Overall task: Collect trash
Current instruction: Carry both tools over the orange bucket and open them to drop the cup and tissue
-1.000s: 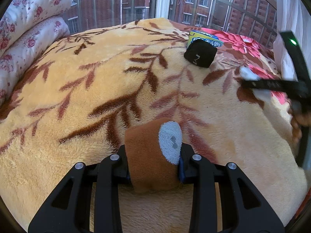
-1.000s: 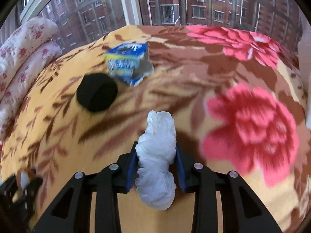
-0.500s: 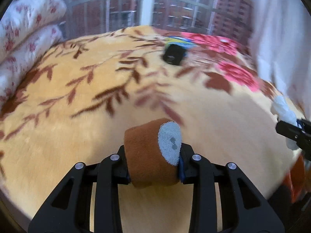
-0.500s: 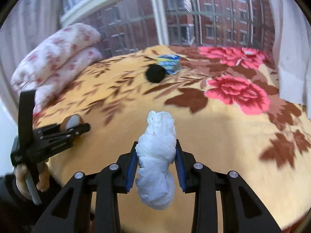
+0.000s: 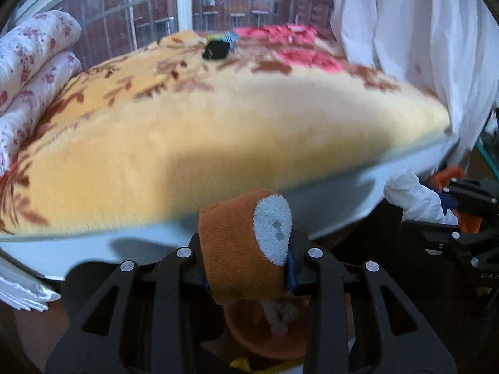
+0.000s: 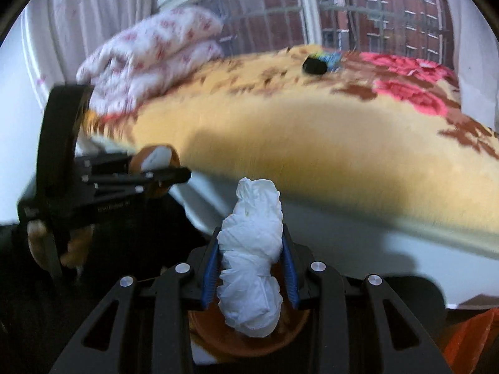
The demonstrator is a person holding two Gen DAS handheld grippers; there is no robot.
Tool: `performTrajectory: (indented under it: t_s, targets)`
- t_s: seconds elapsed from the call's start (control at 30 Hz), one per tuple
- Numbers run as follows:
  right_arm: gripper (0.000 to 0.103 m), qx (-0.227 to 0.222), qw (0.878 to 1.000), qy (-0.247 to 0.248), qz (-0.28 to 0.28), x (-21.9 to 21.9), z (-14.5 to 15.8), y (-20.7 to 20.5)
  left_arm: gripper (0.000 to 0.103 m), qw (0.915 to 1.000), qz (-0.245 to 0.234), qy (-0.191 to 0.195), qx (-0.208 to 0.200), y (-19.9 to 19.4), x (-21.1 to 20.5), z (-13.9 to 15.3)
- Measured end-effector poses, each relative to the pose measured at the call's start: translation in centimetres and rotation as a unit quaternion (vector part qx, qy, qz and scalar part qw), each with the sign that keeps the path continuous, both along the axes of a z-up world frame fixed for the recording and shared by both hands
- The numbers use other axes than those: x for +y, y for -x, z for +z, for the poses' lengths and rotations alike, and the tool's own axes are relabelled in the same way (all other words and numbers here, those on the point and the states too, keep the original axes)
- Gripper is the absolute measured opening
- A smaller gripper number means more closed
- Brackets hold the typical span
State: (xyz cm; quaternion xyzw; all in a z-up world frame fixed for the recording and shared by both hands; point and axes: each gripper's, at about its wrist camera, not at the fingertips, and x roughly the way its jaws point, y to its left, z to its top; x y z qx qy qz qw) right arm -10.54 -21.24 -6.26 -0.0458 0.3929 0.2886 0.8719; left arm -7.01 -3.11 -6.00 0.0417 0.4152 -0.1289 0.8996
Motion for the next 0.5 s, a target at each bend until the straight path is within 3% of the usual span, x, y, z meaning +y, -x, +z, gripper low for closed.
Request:
performTrajectory:
  t_s: [0.1, 0.27, 0.5]
  targets:
    - [0.035, 0.03, 0.999, 0.014, 0.011, 0.4, -2.3, 0.3, 0.032, 0.9994, -0.009, -0.017, 0.028, 0.7, -0.4, -2.5]
    - [0.035, 0.087, 0.995, 0.042, 0.0, 1.0, -5.8, -1.1, 0.032, 0.9931, -0.009, -0.031, 0.113, -0.3, -1.0, -7.4]
    - [0.035, 0.127, 0.991, 0.051, -0.005, 1.6, -8.2, -2.0, 0.032, 0.9881, -0.007, -0.027, 0.151, -1.2, -0.5, -9.3]
